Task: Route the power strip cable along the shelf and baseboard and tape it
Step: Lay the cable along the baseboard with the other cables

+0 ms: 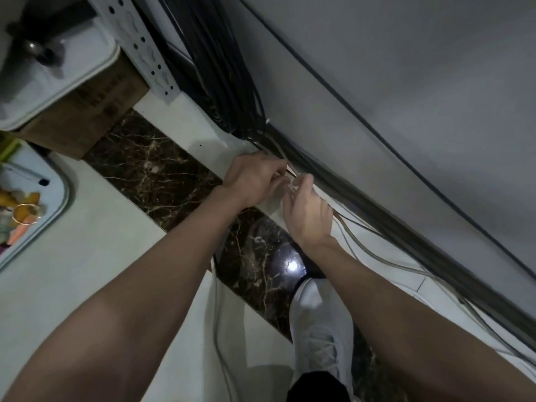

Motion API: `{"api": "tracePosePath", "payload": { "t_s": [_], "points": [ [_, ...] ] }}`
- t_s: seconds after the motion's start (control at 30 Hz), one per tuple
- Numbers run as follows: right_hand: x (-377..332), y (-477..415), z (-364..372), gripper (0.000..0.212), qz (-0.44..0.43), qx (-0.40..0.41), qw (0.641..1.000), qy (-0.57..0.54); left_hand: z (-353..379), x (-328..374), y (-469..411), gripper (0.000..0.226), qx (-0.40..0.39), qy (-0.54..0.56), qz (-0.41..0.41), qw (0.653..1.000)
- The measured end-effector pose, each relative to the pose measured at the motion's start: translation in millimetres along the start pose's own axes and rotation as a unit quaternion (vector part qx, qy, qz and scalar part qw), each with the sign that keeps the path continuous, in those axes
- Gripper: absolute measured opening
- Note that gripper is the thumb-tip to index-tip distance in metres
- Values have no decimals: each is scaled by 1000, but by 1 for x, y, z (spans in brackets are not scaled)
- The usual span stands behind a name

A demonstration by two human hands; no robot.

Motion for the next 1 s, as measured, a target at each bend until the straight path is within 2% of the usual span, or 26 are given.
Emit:
{"api": "tracePosePath", "payload": {
  "t_s": [0.23,0.3,0.4,0.47,0.5,0.53,0.57,0.63,0.7,0.77,0.87,0.93,1.0],
  "points": [
    [4,-15,6,28,12,-29,998,62,23,-11,15,15,-18,104,-16,994],
    [1,-18,7,29,34,-29,996,80,23,-15,24,21,-3,185,-93,978],
    [0,-25,9,31,51,-25,995,85,25,-27,48,23,11,316,-265,911],
    [-1,-30,8,30,64,-26,995,77,27,-37,74,31,23,428,-339,837],
    [-2,-31,8,30,71,-24,994,75,26,-41,87,33,22,454,-360,815],
    [-3,-32,9,29,74,-23,994,74,25,-46,99,32,17,441,-368,818],
    [-4,-32,10,29,76,-26,994,74,26,-54,108,30,3,385,-368,846],
    [-6,-32,11,28,77,-32,994,73,22,-65,116,28,-20,203,-358,911],
    [-8,-32,10,25,75,-27,994,68,16,-75,108,26,27,61,-299,952],
    [-16,-33,11,24,27,-37,997,54,6,-84,91,25,68,-22,-228,971],
    [-48,-38,26,36,-110,-66,992,20,-3,-97,60,28,53,-65,-131,988],
    [-71,-47,38,43,-140,-85,986,17,-7,-100,48,27,35,-70,-87,993],
    [-88,-59,43,35,-126,-111,985,31,-10,-99,48,26,46,-62,-65,995]
  ]
}}
Point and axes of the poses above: each hand's wrist, its own y-axis away from the middle knuckle, its own z-axis out of the palm, x = y × z, the point moved 1 cm from there along -y, towards the middle knuckle, and after that the axes turned 5 degrees about -x, right-handed, at the moved point
